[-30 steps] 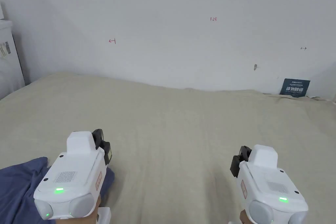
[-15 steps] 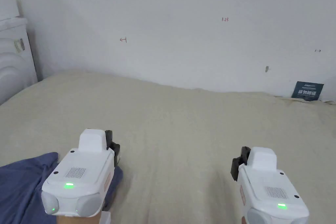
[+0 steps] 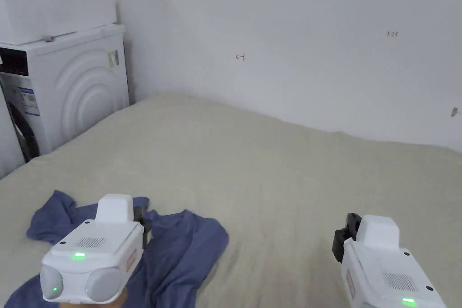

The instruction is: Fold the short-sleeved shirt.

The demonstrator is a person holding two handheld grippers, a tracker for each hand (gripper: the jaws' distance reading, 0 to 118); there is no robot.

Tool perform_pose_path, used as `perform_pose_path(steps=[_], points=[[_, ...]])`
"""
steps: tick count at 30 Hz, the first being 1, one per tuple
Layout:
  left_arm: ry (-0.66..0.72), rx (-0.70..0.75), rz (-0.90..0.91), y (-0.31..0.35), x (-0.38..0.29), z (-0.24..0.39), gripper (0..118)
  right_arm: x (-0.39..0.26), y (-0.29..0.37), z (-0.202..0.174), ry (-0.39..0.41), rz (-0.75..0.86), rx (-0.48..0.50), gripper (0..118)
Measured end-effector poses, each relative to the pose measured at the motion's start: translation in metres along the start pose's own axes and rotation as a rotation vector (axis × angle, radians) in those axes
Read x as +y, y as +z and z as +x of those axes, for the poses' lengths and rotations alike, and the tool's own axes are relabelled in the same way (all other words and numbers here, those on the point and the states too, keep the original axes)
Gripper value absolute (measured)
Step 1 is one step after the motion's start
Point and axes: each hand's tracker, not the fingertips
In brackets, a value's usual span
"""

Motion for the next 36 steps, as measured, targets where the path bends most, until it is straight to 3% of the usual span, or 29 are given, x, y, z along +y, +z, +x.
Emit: perform_pose_path(steps=[7, 9, 11, 12, 13, 16, 21, 23, 26, 28, 33, 36], points=[[0.071, -0.056, -0.319, -0.046, -0.042, -0.057, 0, -0.004, -0.013, -0.025, 0.025, -0.036, 0.071, 1], [0.045, -0.055, -0.389, -0.059, -0.056, -0.063, 14, -0.007, -0.014, -0.029, 0.030, -0.044, 0.082, 1], [0.026, -0.057, -0.455, -0.060, -0.067, -0.060, 56, -0.010, -0.015, -0.033, 0.036, -0.050, 0.081, 1], [0.017, -0.036, -0.489, -0.064, -0.072, -0.059, 72, -0.012, -0.015, -0.035, 0.037, -0.050, 0.081, 1], [0.016, -0.027, -0.502, -0.068, -0.078, -0.059, 79, -0.014, -0.016, -0.035, 0.040, -0.052, 0.086, 1], [0.013, -0.011, -0.532, -0.065, -0.082, -0.052, 79, -0.018, -0.018, -0.037, 0.046, -0.068, 0.090, 1], [-0.076, 0.009, -0.584, -0.063, -0.087, -0.034, 78, -0.024, -0.020, -0.036, 0.054, -0.085, 0.084, 1], [-0.148, 0.032, -0.581, -0.057, -0.082, -0.025, 67, -0.025, -0.020, -0.036, 0.063, -0.085, 0.079, 1], [-0.181, 0.001, -0.560, -0.046, -0.086, -0.011, 41, -0.026, -0.020, -0.035, 0.067, -0.083, 0.077, 1], [-0.163, -0.040, -0.555, -0.045, -0.082, -0.008, 0, -0.027, -0.020, -0.034, 0.066, -0.085, 0.075, 1], [-0.234, 0.003, -0.549, -0.052, -0.088, 0.001, 0, -0.028, -0.017, -0.028, 0.061, -0.080, 0.071, 1], [-0.138, -0.040, -0.496, -0.039, -0.080, -0.013, 0, -0.028, -0.015, -0.023, 0.061, -0.077, 0.063, 1]])
